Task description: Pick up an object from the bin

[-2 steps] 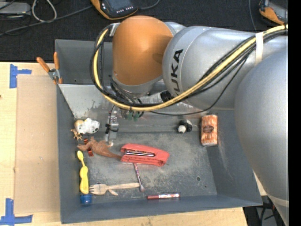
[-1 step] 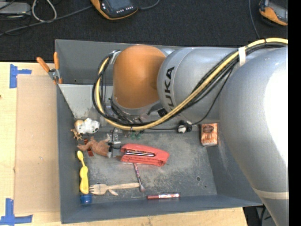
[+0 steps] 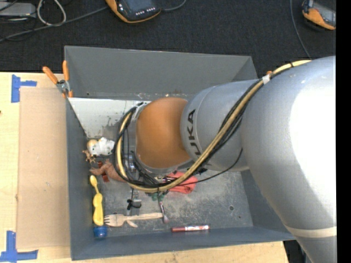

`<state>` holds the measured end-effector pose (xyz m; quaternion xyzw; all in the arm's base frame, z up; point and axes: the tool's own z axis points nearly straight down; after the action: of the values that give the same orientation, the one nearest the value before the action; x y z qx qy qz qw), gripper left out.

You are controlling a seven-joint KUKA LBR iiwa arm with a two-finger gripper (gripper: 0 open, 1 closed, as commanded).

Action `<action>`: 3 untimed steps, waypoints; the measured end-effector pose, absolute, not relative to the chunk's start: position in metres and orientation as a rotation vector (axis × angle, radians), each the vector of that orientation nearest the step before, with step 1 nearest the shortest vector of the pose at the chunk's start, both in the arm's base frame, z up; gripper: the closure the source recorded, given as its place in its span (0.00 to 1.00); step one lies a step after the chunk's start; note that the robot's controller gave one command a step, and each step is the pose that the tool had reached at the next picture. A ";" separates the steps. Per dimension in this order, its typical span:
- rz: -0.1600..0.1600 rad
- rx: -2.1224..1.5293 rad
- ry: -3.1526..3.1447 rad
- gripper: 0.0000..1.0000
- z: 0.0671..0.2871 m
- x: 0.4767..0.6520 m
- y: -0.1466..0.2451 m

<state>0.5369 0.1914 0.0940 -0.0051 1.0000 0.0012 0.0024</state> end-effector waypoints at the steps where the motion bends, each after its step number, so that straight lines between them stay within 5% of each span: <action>1: 0.004 -0.168 3.131 0.00 0.078 0.563 0.123; 2: 0.007 -0.062 3.145 0.00 0.115 0.540 0.114; 3: 0.005 -0.014 3.138 0.00 0.091 0.593 0.059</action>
Offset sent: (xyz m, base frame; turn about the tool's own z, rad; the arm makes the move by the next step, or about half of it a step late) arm -0.0030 -0.0785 0.0332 -0.0169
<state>0.5933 0.0589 0.0913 -0.0046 1.0000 0.0017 0.0018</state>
